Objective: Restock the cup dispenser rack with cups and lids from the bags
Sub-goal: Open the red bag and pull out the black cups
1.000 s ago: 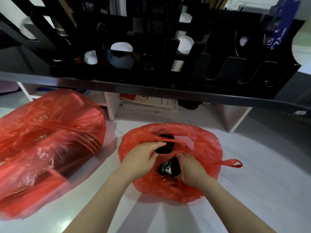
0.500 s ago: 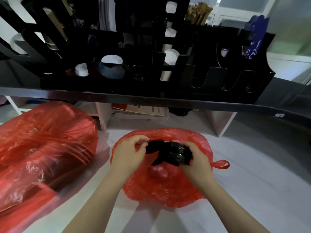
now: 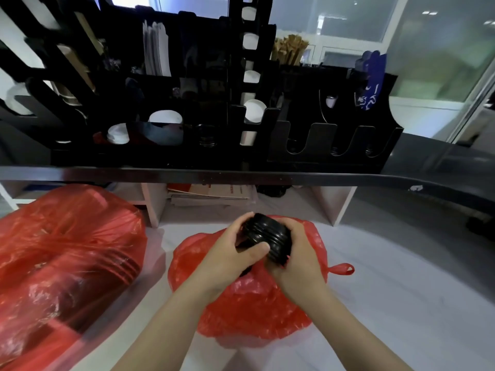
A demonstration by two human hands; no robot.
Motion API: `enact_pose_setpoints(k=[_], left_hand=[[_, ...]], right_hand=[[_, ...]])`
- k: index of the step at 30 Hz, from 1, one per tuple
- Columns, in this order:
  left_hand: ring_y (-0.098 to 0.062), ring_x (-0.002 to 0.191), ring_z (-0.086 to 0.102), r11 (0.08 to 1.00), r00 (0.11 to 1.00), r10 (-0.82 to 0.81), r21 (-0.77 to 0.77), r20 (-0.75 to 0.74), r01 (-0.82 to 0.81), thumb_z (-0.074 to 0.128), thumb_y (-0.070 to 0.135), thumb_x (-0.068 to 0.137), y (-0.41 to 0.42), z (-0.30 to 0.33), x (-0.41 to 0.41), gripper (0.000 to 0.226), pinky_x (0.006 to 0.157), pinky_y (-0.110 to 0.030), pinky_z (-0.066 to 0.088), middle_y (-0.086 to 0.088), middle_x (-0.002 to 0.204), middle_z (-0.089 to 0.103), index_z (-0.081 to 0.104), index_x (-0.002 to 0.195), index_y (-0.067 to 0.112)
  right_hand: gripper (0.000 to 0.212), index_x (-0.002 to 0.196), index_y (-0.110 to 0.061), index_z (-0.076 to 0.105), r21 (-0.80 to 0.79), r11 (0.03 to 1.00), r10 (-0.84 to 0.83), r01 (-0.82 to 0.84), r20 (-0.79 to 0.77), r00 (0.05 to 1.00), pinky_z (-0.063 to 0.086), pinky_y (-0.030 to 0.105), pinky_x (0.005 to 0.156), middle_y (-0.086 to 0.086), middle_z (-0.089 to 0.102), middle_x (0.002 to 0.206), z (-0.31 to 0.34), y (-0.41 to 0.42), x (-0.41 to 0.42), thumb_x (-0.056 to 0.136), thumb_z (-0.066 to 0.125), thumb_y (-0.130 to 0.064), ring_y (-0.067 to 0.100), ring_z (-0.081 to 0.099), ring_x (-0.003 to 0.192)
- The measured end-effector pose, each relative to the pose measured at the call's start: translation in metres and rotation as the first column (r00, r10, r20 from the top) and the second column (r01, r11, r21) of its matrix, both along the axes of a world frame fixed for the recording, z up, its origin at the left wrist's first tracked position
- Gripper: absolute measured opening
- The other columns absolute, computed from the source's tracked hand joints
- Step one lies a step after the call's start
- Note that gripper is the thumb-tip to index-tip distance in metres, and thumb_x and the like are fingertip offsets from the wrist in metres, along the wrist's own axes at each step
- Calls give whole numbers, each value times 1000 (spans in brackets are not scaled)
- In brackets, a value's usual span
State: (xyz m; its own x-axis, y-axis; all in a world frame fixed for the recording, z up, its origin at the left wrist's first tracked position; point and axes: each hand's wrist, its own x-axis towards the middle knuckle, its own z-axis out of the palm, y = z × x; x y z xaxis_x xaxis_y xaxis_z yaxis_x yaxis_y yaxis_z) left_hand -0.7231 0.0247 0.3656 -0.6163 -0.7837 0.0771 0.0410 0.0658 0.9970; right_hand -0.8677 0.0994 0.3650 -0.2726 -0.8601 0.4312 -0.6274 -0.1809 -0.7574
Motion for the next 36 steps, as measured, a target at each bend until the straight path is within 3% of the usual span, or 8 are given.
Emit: enact_pose_setpoints(k=[6,12,16,21,24,27,32,36], left_hand=[[-22,102,68,976,982,77,213,-173,-39,79,48,65,-5,2,7,52,83,-39,56,0,119,65,60,112,44],[-27,107,65,960,967,54,280,-248,18,80,45,61,-2,5,7,64,84,-43,56,-6,124,62,57,120,35],[-27,106,66,961,957,70,278,-281,12,83,32,61,-4,7,9,69,81,-42,56,-6,128,58,55,124,32],[-29,108,64,943,950,26,323,-311,79,86,35,64,-11,6,18,66,77,-42,56,-10,126,61,59,124,28],[-29,112,62,943,957,-71,294,-280,156,83,40,66,-14,8,20,68,79,-44,56,-6,125,63,57,128,30],[-27,113,62,963,972,-51,248,-231,109,75,46,70,-15,11,17,68,85,-46,55,-4,125,64,54,132,28],[-16,103,67,983,992,57,181,-111,-36,53,54,79,-6,10,5,39,85,-29,55,-1,104,73,71,102,27],[-14,101,68,993,997,12,118,-80,-2,40,36,99,-1,8,-3,34,86,-22,53,-1,101,74,73,102,28]], right_hand=[[60,135,-50,36,-1,987,161,-161,0,987,49,23,94,-27,52,128,2,5,-1,83,64,-38,3,53,119],[59,125,-67,33,-4,999,53,-52,32,998,43,9,92,-36,50,123,-1,2,12,80,63,-44,-8,51,115],[59,130,-49,43,11,997,74,-75,59,996,43,11,93,-32,51,124,-1,-3,16,76,66,-48,-5,51,116],[38,112,-37,59,47,973,198,-226,329,923,50,17,87,-19,51,135,15,-6,-1,77,68,-45,2,52,122],[69,137,-38,41,150,913,305,-380,368,878,47,25,98,-21,49,138,21,-10,-15,78,76,-34,4,47,129],[90,142,-48,31,209,895,321,-395,314,893,47,38,102,-17,48,139,26,-14,-19,70,83,-36,8,51,125],[95,141,-50,30,167,972,147,-165,115,982,48,39,101,-16,44,139,26,-20,-19,62,82,-43,5,47,125],[94,140,-50,30,164,974,146,-155,64,987,46,37,103,-17,43,139,21,-21,-26,61,81,-45,2,45,126]])
